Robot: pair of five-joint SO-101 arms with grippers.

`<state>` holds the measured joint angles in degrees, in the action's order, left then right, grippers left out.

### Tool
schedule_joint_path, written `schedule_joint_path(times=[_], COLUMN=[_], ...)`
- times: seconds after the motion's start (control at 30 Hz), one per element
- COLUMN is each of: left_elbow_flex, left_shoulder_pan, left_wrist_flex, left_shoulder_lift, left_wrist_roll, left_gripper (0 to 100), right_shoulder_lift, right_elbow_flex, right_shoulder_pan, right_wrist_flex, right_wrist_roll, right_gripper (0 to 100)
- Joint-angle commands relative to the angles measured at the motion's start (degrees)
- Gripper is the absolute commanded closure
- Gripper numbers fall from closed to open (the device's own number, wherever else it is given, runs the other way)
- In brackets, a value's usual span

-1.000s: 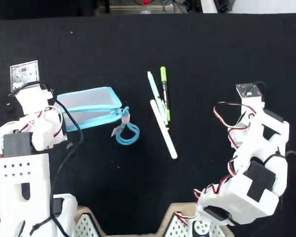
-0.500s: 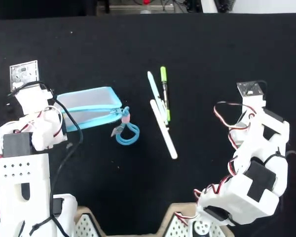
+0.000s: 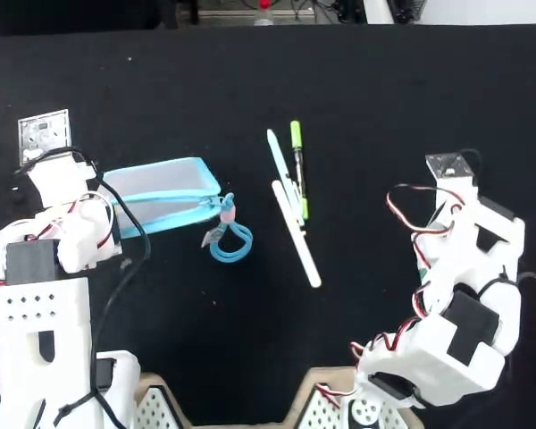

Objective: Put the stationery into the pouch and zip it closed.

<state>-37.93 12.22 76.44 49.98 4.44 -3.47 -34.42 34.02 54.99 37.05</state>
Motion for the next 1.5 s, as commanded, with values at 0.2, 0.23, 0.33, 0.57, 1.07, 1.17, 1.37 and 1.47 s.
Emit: schedule_joint_path(times=[0.2, 0.23, 0.33, 0.57, 1.07, 1.17, 1.37, 1.47], left_elbow_flex=[-1.63, -1.63, -1.63, -1.63, -1.63, -1.63, -1.63, -1.63], left_shoulder_pan=[0.31, 0.31, 0.31, 0.31, 0.40, 0.31, 0.31, 0.22], left_wrist_flex=[0.18, 0.18, 0.18, 0.18, 0.09, 0.09, 0.09, 0.09], left_shoulder_lift=[-1.41, -1.41, -1.41, -1.41, -1.41, -1.41, -1.41, -1.41], left_wrist_roll=[-0.44, -0.44, -0.44, -0.44, -0.44, -0.44, -0.44, -0.44], left_gripper=[97, 97, 97, 97, 97, 97, 97, 97], right_shoulder_lift=[21.32, 24.13, 33.89, 56.57, 78.20, 78.37, 78.20, 78.20], right_elbow_flex=[7.25, 6.90, 5.41, 4.70, -4.26, -10.86, -24.13, -30.37], right_shoulder_pan=[-6.51, -7.74, -12.31, -27.96, -71.30, -75.96, -82.46, -84.04], right_wrist_flex=[21.27, 21.89, 21.98, 22.07, -6.77, -18.20, -43.08, -53.54], right_wrist_roll=[-0.18, -0.35, -0.88, -13.71, -32.79, -32.62, -32.35, -32.35], right_gripper=[98.8, 98.8, 98.8, 98.7, 98.5, 98.6, 98.6, 98.7])
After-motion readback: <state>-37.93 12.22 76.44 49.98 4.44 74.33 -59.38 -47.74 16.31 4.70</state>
